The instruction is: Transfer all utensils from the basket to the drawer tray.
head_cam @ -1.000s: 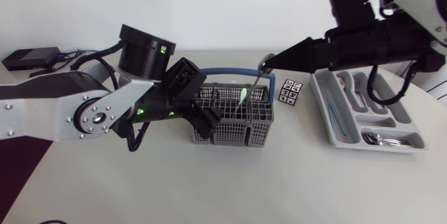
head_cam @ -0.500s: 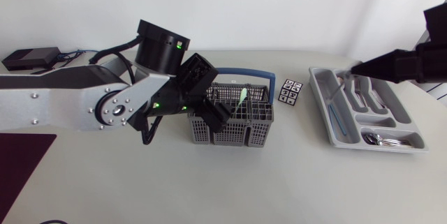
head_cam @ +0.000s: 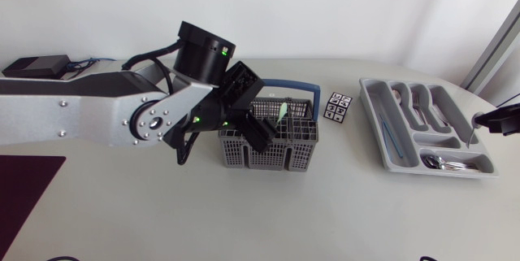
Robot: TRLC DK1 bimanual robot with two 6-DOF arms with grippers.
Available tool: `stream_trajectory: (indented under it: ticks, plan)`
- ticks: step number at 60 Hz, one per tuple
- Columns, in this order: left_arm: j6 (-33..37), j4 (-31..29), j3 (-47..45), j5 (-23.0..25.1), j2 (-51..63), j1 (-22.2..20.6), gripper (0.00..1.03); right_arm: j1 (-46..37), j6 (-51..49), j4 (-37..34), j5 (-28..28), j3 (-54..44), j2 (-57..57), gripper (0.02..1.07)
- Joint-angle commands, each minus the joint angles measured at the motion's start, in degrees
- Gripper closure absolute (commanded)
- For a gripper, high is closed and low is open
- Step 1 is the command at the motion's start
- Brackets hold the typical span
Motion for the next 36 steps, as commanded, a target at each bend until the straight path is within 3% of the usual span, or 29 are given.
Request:
stream_trajectory:
  ticks: [1, 25, 36]
  plan:
    - [0.21, -0.62, 2.11, -0.55, 1.53, -0.51, 0.05, -1.52, -3.31, 1.52, 1.36, -1.45, 4.19, 1.01]
    - [-0.23, -1.15, 4.14, -0.64, 3.38, -0.78, 0.05, 2.26, -4.72, 16.55, 13.32, -10.68, 8.68, 1.01]
    - [-0.93, -0.88, 5.19, -0.55, 4.70, -0.78, 0.06, 5.34, -4.46, 21.30, 17.18, -14.81, 9.82, 0.77]
